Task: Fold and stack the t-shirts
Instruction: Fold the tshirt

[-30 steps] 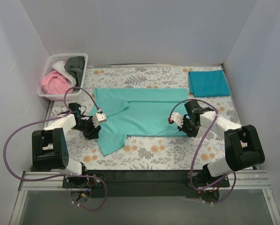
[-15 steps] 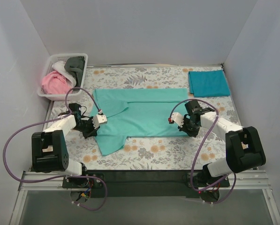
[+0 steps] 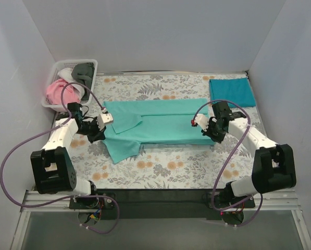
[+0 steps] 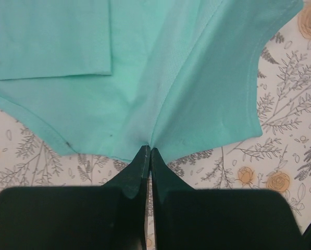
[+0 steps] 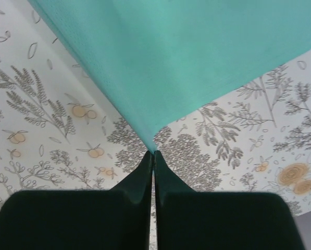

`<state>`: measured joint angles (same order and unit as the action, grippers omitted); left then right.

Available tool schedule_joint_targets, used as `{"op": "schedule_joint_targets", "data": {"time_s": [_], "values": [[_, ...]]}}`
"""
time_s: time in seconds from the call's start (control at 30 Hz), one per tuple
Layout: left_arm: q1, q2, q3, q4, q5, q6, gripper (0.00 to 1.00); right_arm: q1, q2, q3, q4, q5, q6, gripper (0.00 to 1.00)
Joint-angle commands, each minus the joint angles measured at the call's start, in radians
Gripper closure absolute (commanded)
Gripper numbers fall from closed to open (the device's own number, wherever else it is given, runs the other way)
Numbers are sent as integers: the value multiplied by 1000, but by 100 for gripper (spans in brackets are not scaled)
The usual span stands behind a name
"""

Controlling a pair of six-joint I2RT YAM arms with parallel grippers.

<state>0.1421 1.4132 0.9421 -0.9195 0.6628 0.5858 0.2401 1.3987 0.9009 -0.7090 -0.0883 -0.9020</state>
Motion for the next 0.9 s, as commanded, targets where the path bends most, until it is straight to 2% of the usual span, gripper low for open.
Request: {"op": "schedule_joint_targets", "data": {"time_s": [0.0, 0.23, 0.4, 0.87], "values": [[17, 62, 89, 16, 66, -55, 100, -24, 54, 113, -12, -18, -40, 99], [17, 196, 222, 116, 103, -170, 100, -50, 219, 272, -12, -30, -63, 99], [17, 286, 294, 156, 109, -198, 100, -55, 318, 374, -10, -28, -75, 99], [17, 406, 337, 275, 97, -294, 100, -61, 528, 561, -7, -27, -67, 99]]}}
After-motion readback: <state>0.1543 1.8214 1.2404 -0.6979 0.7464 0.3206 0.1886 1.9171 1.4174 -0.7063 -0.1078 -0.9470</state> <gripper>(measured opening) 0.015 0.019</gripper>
